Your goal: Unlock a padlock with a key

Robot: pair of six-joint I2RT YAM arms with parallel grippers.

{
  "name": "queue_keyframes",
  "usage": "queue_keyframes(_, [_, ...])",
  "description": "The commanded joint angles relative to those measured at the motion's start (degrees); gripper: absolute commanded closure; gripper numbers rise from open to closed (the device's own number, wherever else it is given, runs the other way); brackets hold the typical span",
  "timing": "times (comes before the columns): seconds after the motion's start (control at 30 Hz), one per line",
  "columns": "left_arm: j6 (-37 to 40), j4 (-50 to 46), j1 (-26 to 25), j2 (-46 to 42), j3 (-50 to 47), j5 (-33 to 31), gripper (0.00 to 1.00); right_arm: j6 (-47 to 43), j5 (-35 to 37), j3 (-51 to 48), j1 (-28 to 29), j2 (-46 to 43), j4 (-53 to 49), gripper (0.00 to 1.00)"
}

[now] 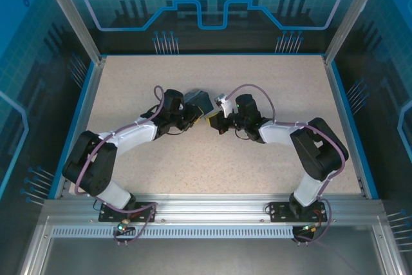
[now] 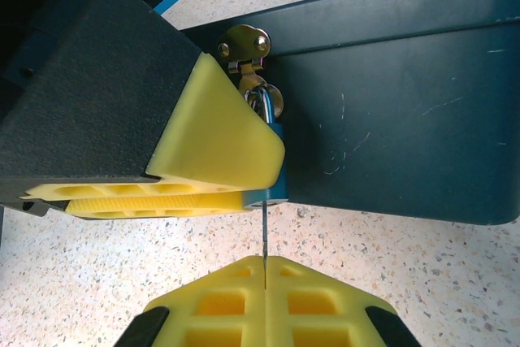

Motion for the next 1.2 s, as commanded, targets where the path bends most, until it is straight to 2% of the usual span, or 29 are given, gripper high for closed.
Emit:
queue_keyframes(0.0, [0.86,-0.16,-0.6,1.05,0.52,2.0,0.9,-0.98,-0.67,0.02,0.77,-2.06,4.1,1.0])
queue_keyframes(0.33, [0.63,0.06,-0.65,0.85,0.33,1.92,0.9,4.27,-2.48,-1.72,0.18,-1.05,11.95,1.0])
queue_keyframes(0.63, [0.5,0.76,-0.78,0.43,0.24,2.12,0.9,9.78,-4.58,-0.84,-0.25,1.21,12.98,1.0])
queue_keyframes(0.9, [0.08,0.82,-0.81,0.21,0.36,2.07,0.9,4.84,-1.82,-0.15,1.0,1.07,9.28,1.0])
queue_keyframes(1.03, [-1.15,1.17,-0.81,0.26,0.3,2.48,0.9,-2.49,3.4,0.19,3.93,-0.66,5.74,1.0])
queue_keyframes(1.17, [-1.14,0.69,-0.8,0.16,0.76,2.34,0.9,-4.82,6.31,-1.98,4.59,-1.8,8.63,1.0])
